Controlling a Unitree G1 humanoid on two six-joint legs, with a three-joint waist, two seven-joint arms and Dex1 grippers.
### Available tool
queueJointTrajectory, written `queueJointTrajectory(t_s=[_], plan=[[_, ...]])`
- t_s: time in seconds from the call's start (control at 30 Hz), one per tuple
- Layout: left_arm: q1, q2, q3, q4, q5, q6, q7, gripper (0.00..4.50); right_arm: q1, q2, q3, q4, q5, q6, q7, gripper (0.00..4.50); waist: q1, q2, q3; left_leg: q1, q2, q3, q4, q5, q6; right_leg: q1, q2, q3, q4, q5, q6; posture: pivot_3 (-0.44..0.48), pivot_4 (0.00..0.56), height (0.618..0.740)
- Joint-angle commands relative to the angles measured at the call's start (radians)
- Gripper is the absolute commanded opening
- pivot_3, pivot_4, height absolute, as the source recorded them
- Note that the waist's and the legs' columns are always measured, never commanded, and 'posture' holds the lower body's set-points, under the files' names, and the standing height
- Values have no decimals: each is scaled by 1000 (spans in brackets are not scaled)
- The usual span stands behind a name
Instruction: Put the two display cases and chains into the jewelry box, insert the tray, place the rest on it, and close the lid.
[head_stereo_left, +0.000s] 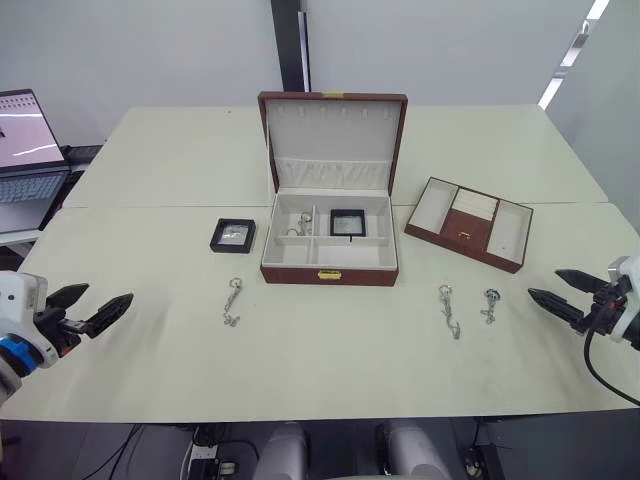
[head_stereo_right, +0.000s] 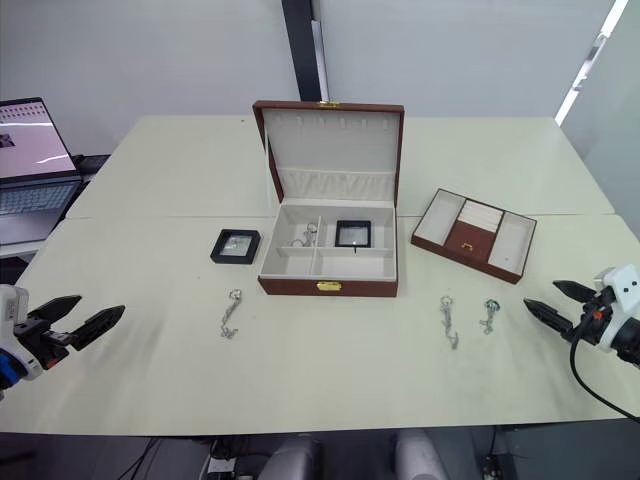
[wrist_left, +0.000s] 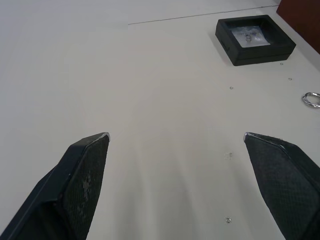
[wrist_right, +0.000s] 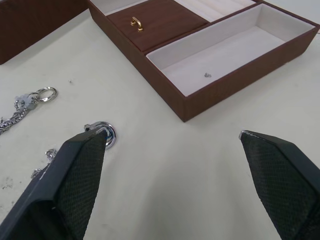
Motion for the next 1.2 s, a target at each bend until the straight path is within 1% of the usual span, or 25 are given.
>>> queueJointTrajectory(t_s=[0.03,0.23,0.93,1.07,1.2], plan=[[-3,-5,22,4,5,-32,19,4473,-11,-2,-26,8,-2,-29,2,4500,0,0,0,0,0,0,0,0,0,0,0,0,0,0,0,0,150,740],[-11,-22,5,-7,0,-23,34,4473,-13,6,-18,18,-10,-39,-8,4500,0,0,0,0,0,0,0,0,0,0,0,0,0,0,0,0,150,740],[-30,-21,-13,-78,-10,21,44,4473,-26,6,-10,9,-8,-36,9,4500,0,0,0,0,0,0,0,0,0,0,0,0,0,0,0,0,150,740],[-13,-20,-13,-112,-25,39,22,4473,-29,4,-4,-67,22,1,32,4500,-1,0,0,0,0,0,0,0,0,0,0,0,0,0,0,0,150,740],[9,-35,-6,-172,-56,75,19,4473,-17,13,20,-262,83,90,45,4500,-5,1,0,0,1,0,0,0,0,0,0,0,1,0,0,0,150,740]])
